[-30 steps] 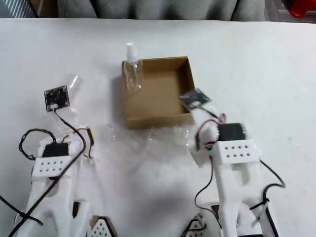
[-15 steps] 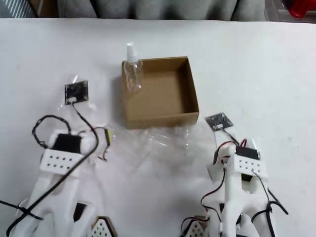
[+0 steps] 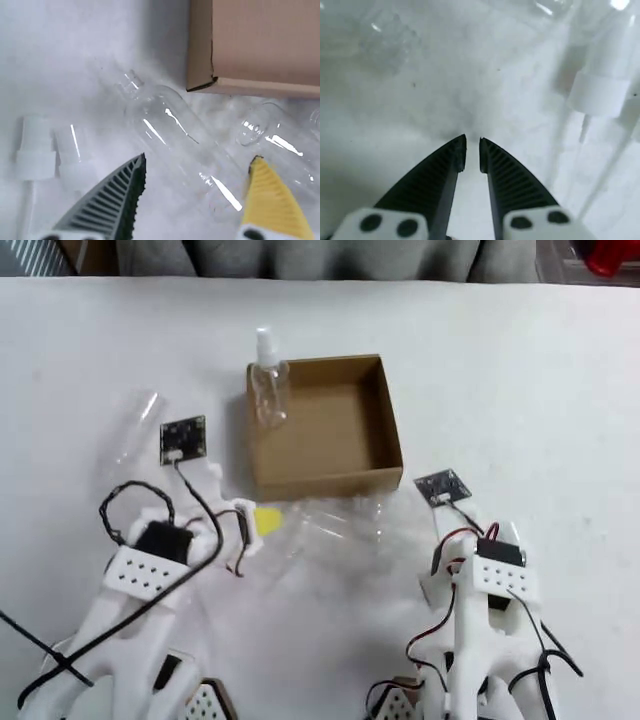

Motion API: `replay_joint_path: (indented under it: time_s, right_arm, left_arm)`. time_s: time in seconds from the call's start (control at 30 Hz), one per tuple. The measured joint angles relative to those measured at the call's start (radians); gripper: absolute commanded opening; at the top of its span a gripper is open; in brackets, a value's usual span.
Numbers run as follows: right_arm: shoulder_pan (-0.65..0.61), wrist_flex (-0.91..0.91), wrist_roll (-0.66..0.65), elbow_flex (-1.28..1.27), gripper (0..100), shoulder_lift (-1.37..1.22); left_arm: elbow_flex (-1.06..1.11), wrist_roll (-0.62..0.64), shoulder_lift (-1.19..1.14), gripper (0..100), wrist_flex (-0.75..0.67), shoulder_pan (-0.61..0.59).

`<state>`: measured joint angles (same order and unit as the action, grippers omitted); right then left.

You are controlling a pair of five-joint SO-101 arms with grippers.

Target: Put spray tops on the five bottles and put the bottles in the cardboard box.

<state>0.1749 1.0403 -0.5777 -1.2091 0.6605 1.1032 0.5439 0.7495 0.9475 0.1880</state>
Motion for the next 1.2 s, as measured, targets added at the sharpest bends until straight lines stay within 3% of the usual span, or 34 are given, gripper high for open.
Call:
replay_joint_path:
  time_s: [0.27,0.77,1.2]
  right_arm:
    - [0.0,0.0,0.0,0.0,1.5,0.0]
    - [0.0,0.0,0.0,0.0,1.5,0.0]
    - [0.0,0.0,-0.037,-0.014,1.5,0.0]
  left_arm:
    - [0.003,0.006,-0.006,31,-0.023,0.0]
    - [-0.032,0.002,-0.336,31,-0.109,-0.052]
    - [-0.101,-0.39,-0.344,31,0.043,-0.1]
